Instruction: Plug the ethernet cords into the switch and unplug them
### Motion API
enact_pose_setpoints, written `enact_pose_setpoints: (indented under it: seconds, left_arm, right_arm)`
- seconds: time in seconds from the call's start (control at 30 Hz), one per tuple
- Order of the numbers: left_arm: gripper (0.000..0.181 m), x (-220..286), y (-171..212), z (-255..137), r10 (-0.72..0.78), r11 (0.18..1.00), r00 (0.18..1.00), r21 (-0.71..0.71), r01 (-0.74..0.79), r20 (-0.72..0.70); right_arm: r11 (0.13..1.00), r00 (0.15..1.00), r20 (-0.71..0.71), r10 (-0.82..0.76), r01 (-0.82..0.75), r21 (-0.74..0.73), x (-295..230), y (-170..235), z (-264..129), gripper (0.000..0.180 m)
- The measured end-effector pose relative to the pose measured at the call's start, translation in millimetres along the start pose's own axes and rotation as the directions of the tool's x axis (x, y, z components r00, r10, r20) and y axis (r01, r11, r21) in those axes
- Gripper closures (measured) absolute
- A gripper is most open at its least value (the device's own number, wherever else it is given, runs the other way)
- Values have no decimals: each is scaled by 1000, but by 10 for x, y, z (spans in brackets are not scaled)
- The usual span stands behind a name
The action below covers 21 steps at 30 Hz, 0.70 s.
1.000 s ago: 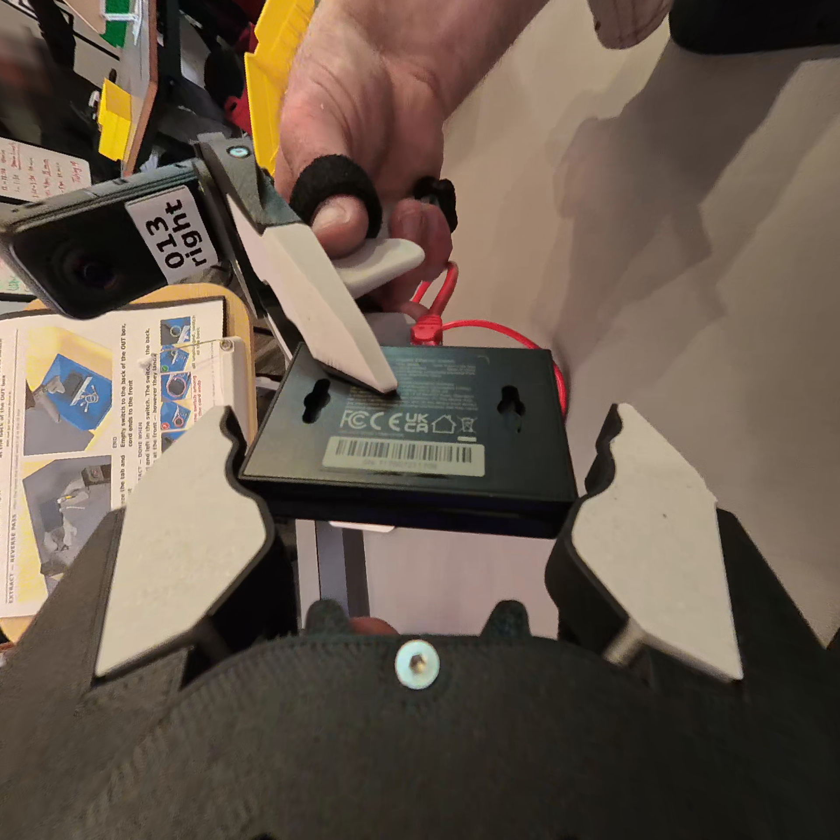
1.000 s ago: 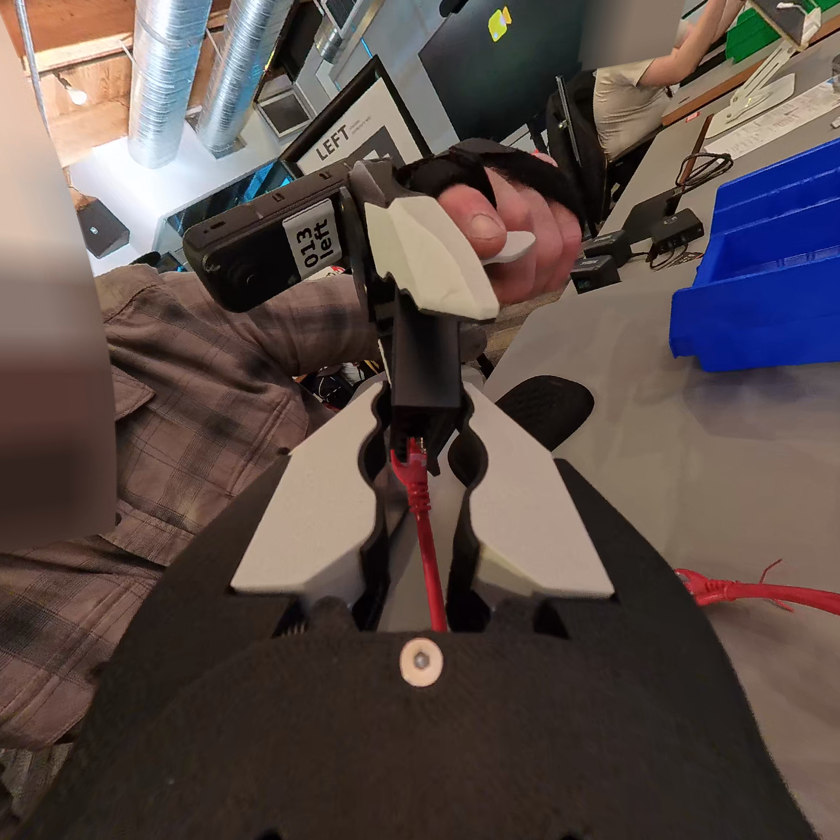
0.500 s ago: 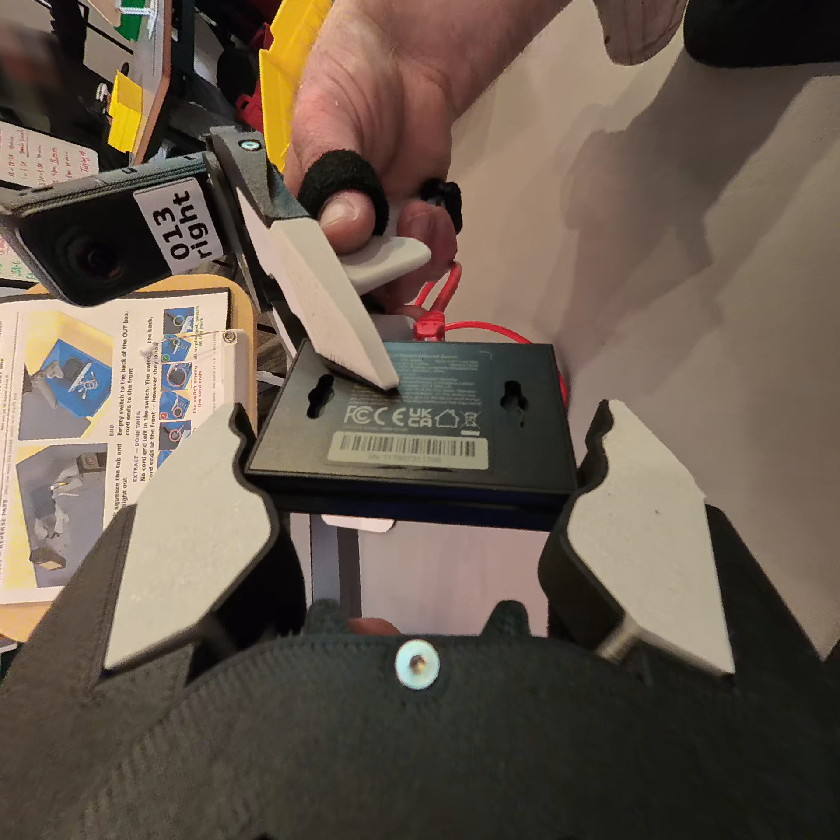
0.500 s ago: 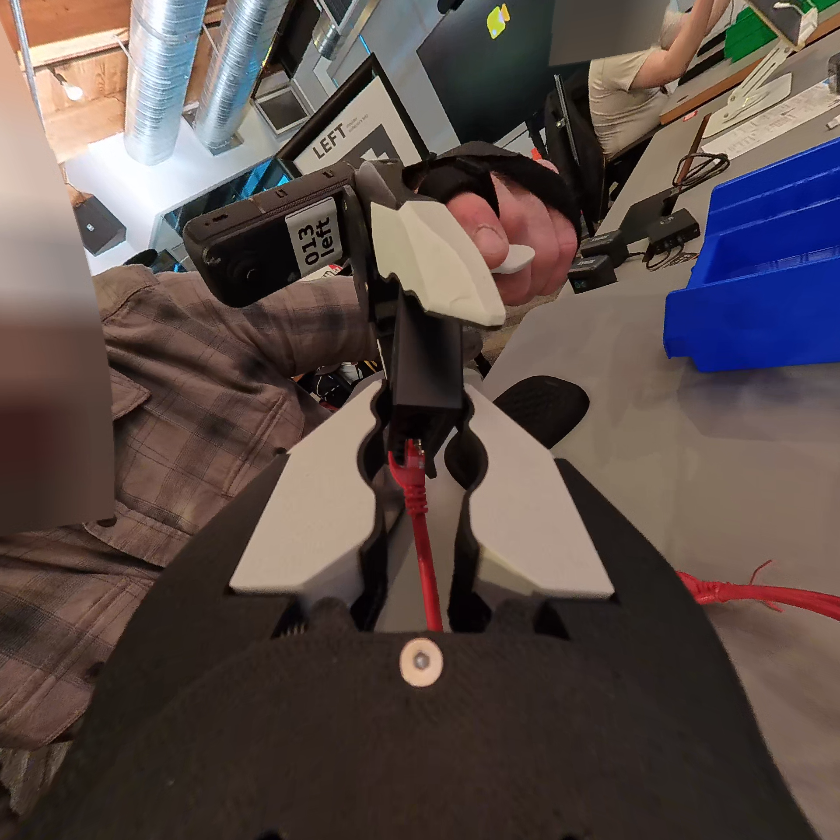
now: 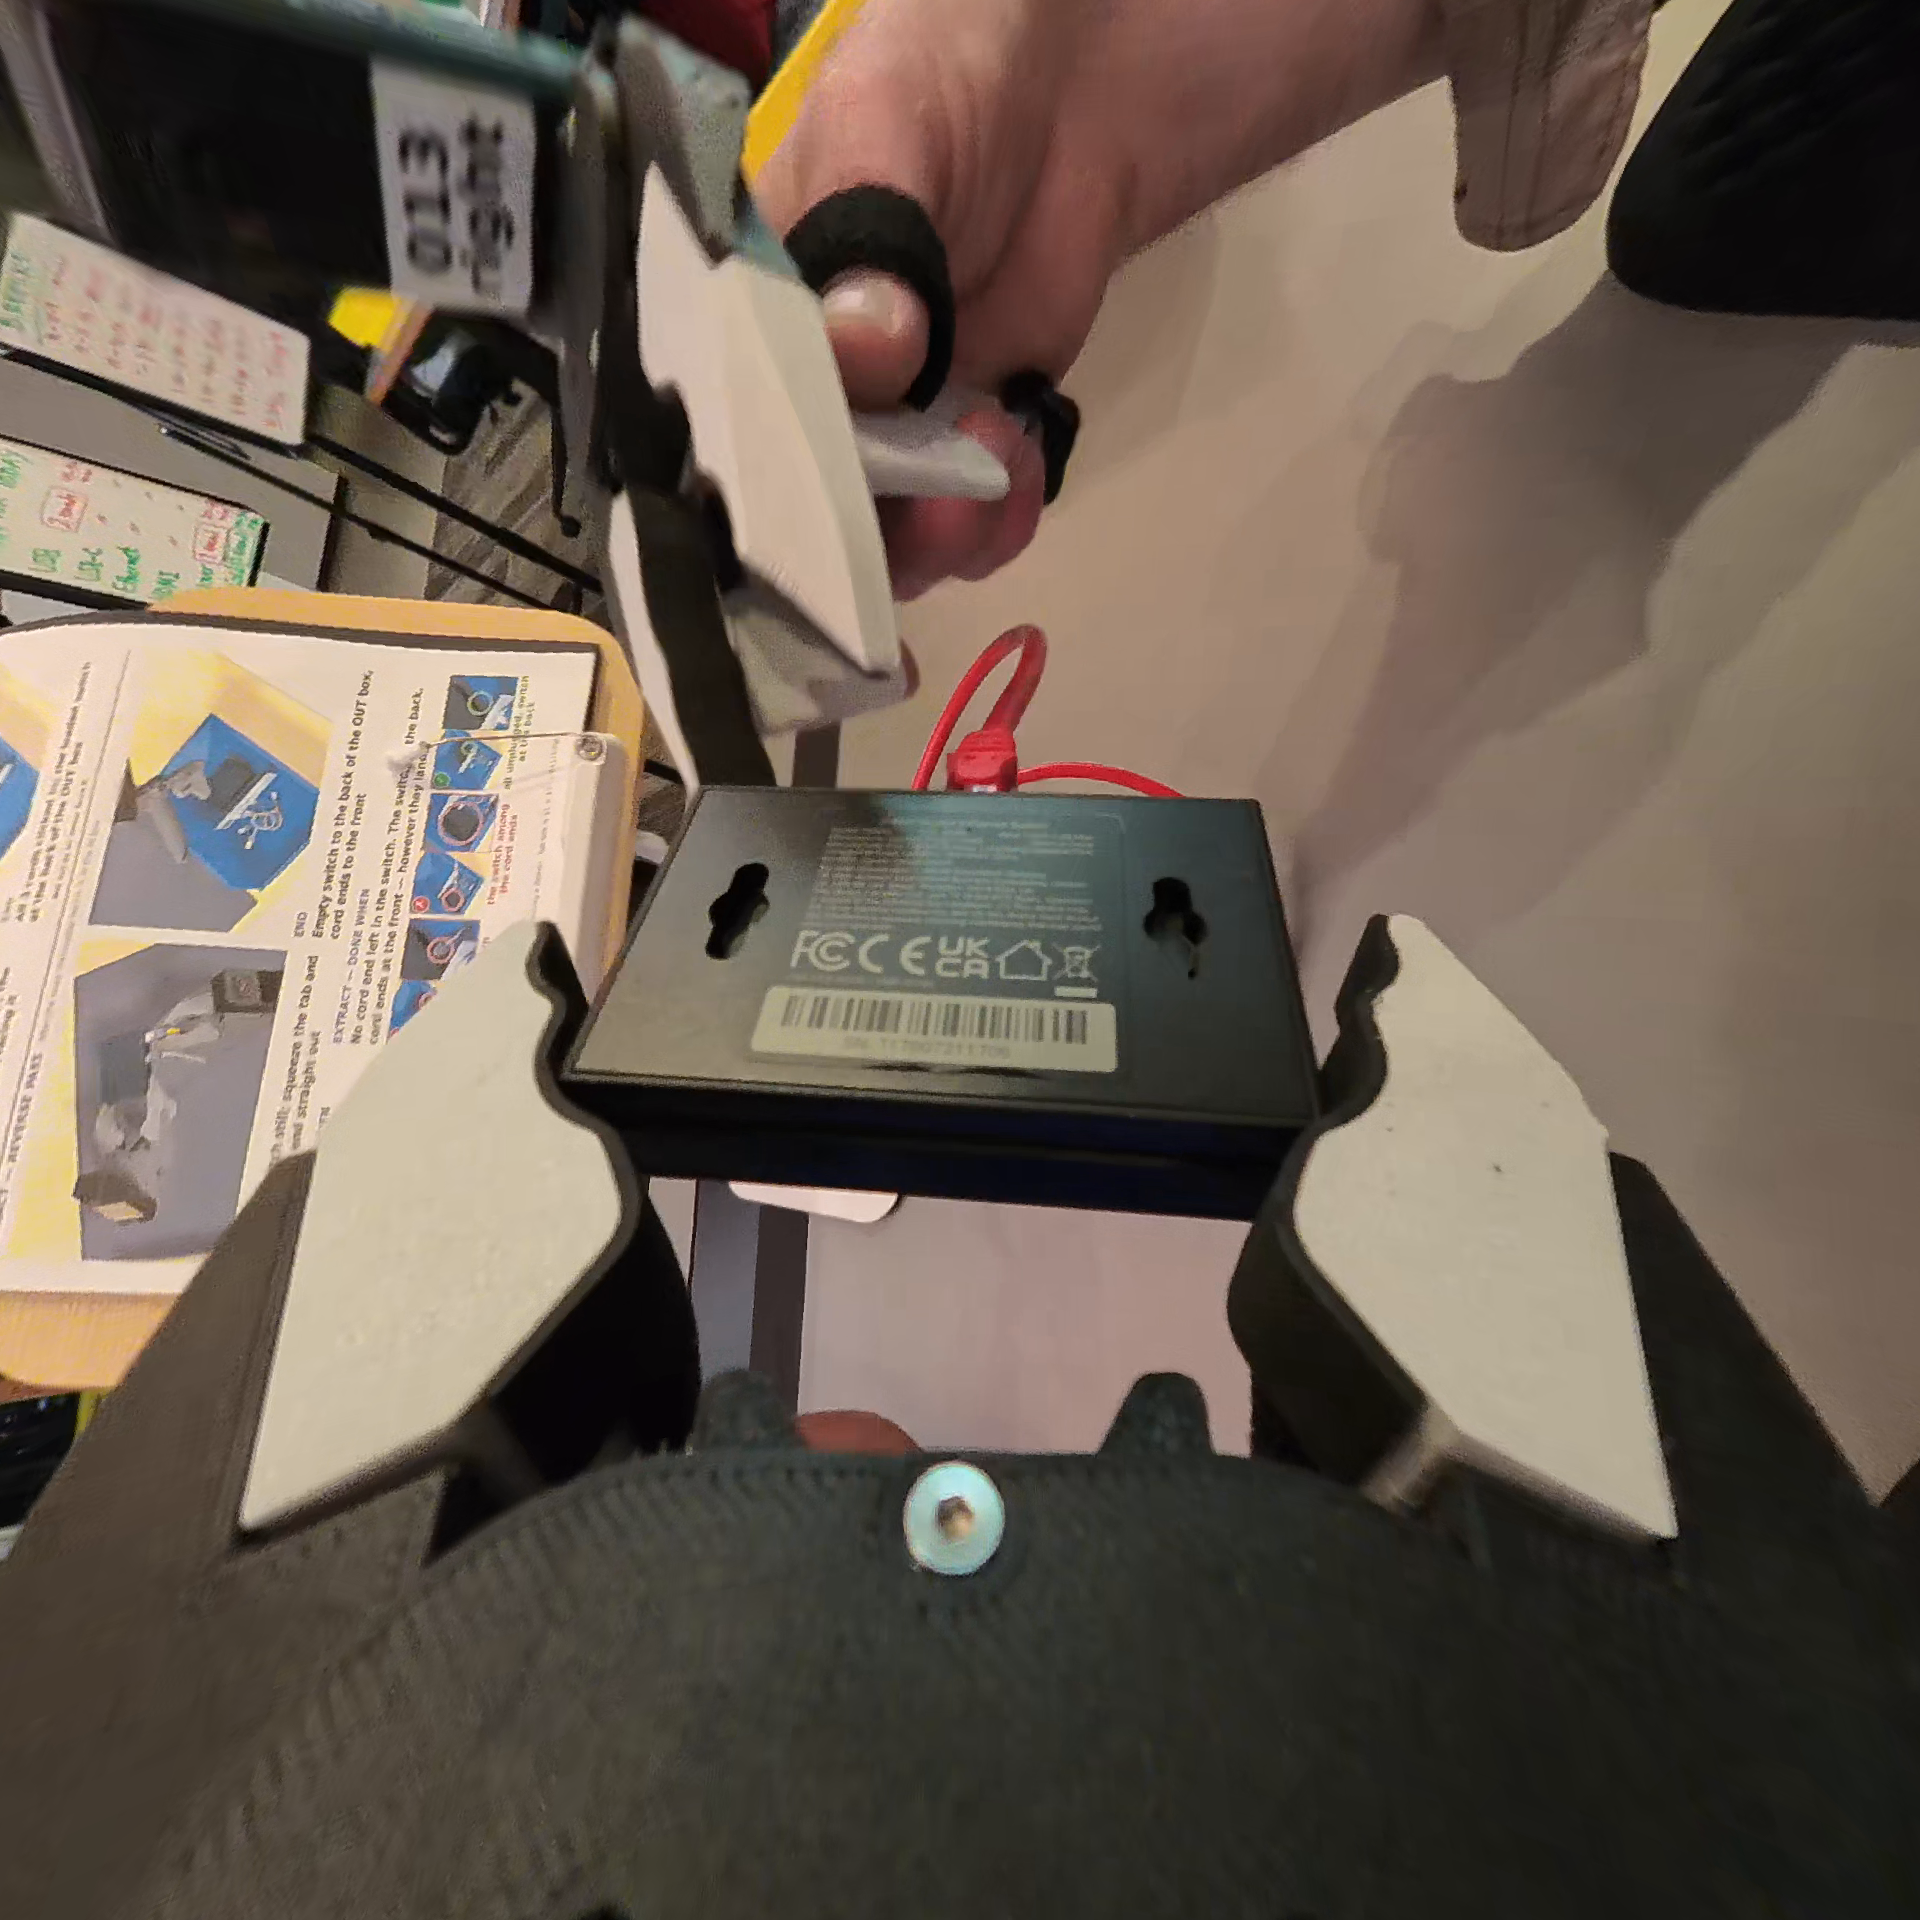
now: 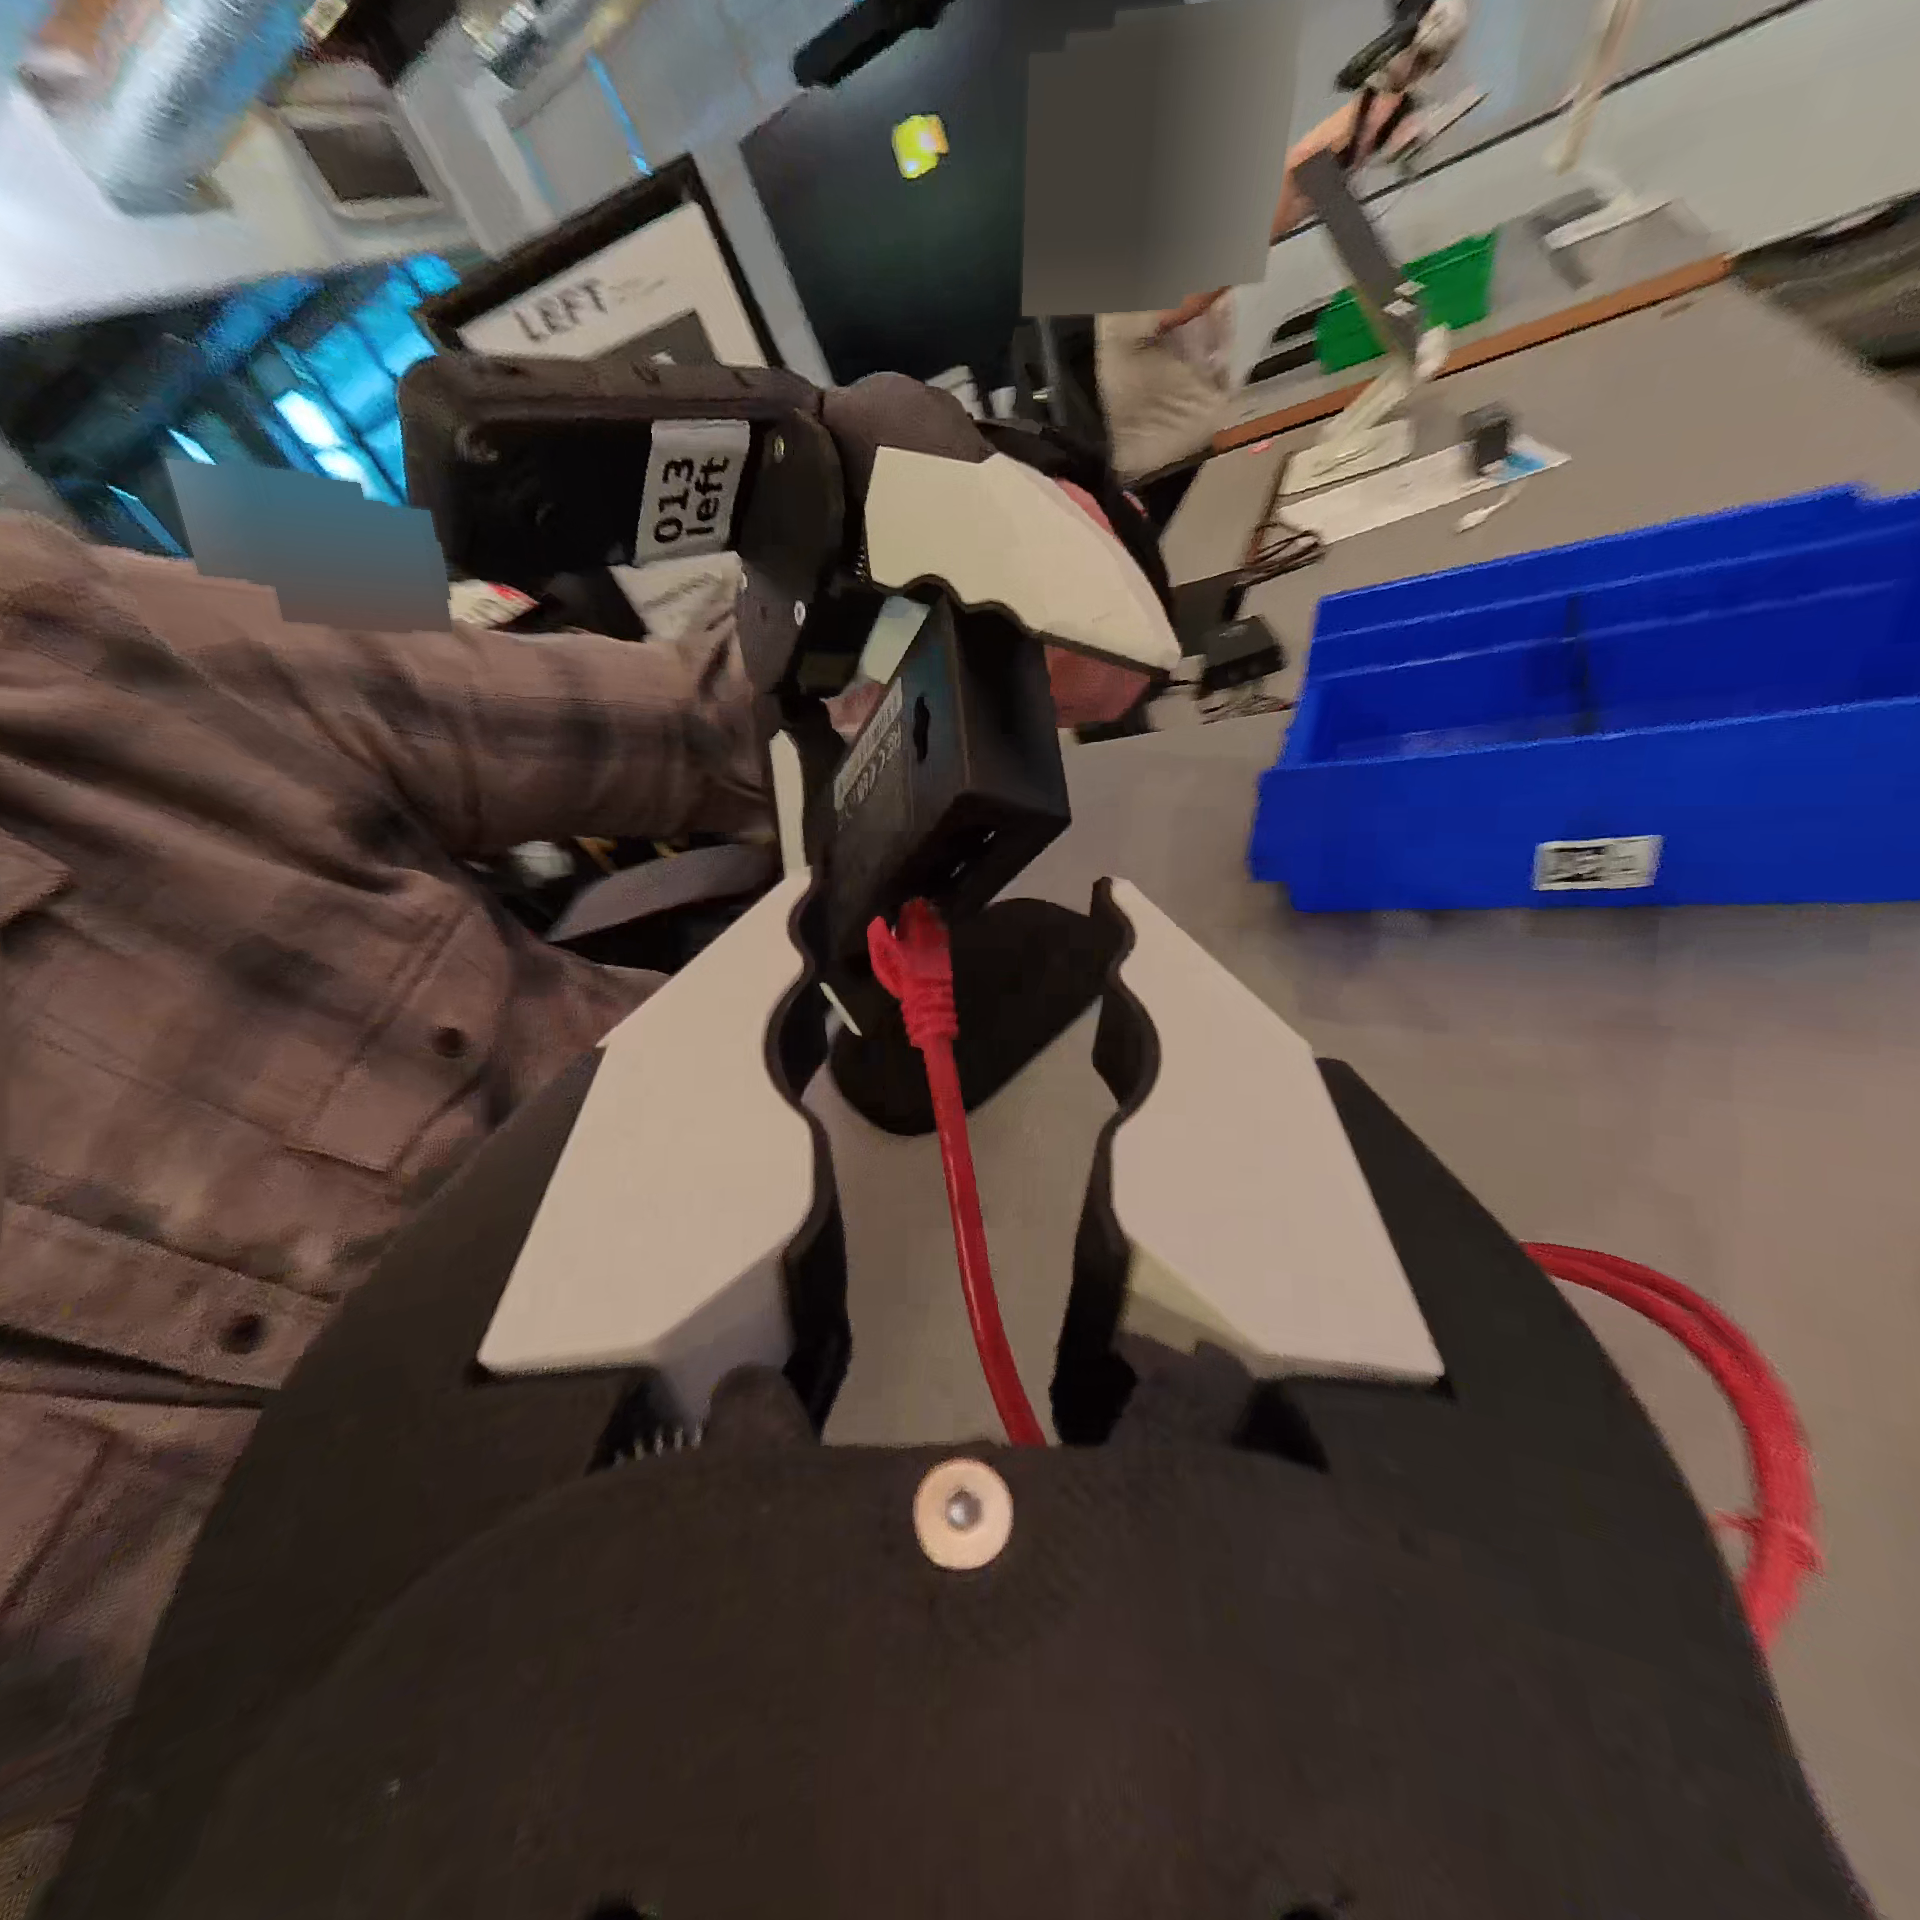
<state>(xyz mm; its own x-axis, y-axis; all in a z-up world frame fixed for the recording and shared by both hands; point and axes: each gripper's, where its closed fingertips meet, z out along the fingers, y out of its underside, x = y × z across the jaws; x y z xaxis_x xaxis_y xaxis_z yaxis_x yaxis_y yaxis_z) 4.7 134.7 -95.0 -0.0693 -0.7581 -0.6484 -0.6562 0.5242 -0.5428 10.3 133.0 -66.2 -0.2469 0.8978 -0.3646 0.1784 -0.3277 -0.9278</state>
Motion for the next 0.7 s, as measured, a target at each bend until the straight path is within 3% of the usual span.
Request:
enact_pose_setpoints:
  seconds: [0.13,0.23,0.33,0.47,0.7]
  left_arm:
    - [46,-66,-23,-69,-45,999,999,27,44,16]
    - [47,-120,-33,-105,-78,996,997,39,77,25]
    - [47,-176,-65,-145,-136,989,990,69,134,23]
    - [47,-263,-99,-202,-210,972,978,109,207,19]
    - [47,-328,-176,-262,-302,938,953,172,301,-16]
  right_arm:
    - [971,946,-221,-237,237,-25,-33,-80,-176,134]
    - [894,814,-372,-446,424,-144,-79,-65,-244,135]
    - [750,588,-477,-653,588,-303,-141,-80,-268,134]
    - [442,133,-490,-862,671,-595,-177,-147,-319,135]
    - [156,-206,-349,-914,616,-772,-207,-148,-108,134]
